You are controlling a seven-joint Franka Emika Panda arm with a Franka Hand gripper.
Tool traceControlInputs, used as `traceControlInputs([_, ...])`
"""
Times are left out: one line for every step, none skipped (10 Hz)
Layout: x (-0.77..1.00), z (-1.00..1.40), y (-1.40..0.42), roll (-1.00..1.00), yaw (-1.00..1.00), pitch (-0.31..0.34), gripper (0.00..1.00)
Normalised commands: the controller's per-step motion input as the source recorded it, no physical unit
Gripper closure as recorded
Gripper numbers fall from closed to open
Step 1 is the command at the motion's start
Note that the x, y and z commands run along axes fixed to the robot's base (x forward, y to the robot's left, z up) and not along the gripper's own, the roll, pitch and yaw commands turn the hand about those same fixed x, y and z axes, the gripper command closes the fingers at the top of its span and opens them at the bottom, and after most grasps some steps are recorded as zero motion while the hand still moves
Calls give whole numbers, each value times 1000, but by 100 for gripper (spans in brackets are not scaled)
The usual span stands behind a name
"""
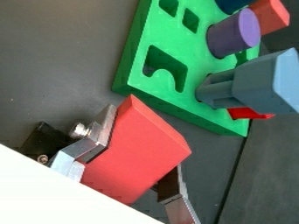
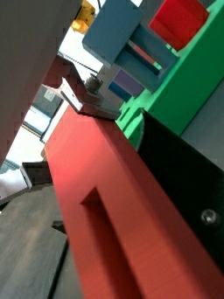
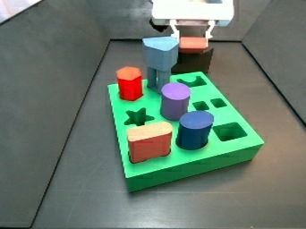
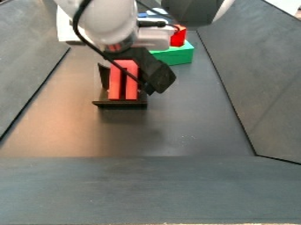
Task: Pick up the double-square object. Move up. Rotate the double-square object. Place the double-square object on the fixture. Regrasp the double-square object. Move to above the board. Insert the double-square object.
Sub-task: Place the double-square object on the fixture, then regrasp the double-square object.
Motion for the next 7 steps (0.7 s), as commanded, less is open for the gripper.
traceControlInputs([0,0,0,0,0,0,0])
traceControlInputs([0,1000,0,7,-15,12,0])
traceControlInputs([-3,1000,2,14,-12,14,0])
traceControlInputs([-16,1000,4,26,-5,22,0])
traceControlInputs([-24,1000,2,37,-5,23,0])
traceControlInputs([-29,1000,4,44,-6,33,0])
traceControlInputs([-30,875,5,44,-5,40,0])
